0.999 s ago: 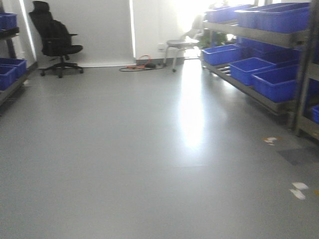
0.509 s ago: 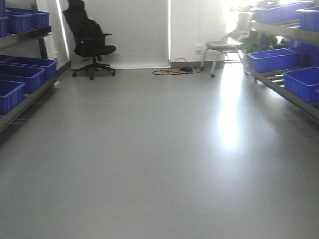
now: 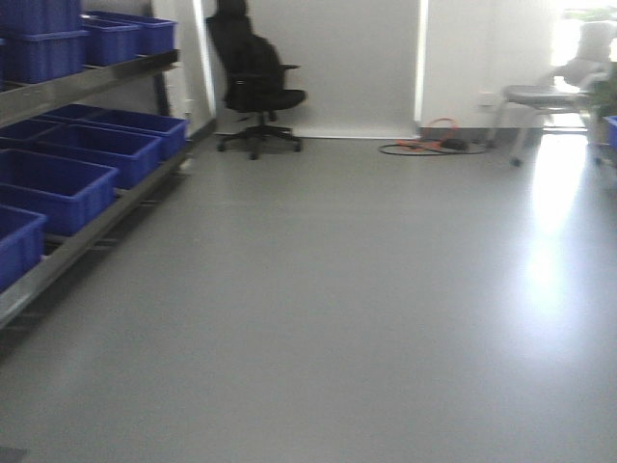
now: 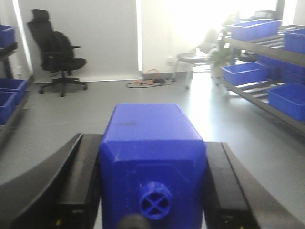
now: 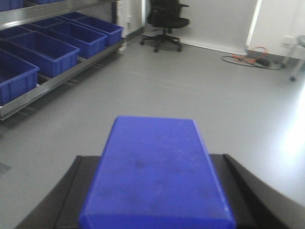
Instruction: Pick and sort blue part to right shelf
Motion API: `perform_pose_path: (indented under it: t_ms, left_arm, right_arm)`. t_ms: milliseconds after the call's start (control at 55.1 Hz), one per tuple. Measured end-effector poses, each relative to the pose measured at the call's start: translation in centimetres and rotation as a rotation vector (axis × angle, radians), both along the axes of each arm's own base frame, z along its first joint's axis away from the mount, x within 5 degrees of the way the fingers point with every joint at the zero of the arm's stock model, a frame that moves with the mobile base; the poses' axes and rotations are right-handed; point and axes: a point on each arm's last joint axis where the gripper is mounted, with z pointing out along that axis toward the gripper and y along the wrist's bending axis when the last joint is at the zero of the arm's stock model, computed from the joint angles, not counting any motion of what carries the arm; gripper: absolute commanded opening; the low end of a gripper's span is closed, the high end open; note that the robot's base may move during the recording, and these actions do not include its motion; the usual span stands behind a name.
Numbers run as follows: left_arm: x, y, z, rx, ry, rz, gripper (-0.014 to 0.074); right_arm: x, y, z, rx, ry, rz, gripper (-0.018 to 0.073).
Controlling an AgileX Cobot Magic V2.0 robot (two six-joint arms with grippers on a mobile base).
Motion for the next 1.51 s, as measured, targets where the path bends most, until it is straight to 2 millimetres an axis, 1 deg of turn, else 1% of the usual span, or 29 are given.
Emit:
perform_pose_path:
  t_ms: [1507]
  left_arm:
    - [0.0, 0.0, 0.0, 0.0, 0.0, 0.0, 0.0302]
  right_arm:
    - [0.0, 0.0, 0.0, 0.0, 0.0, 0.0, 0.0189]
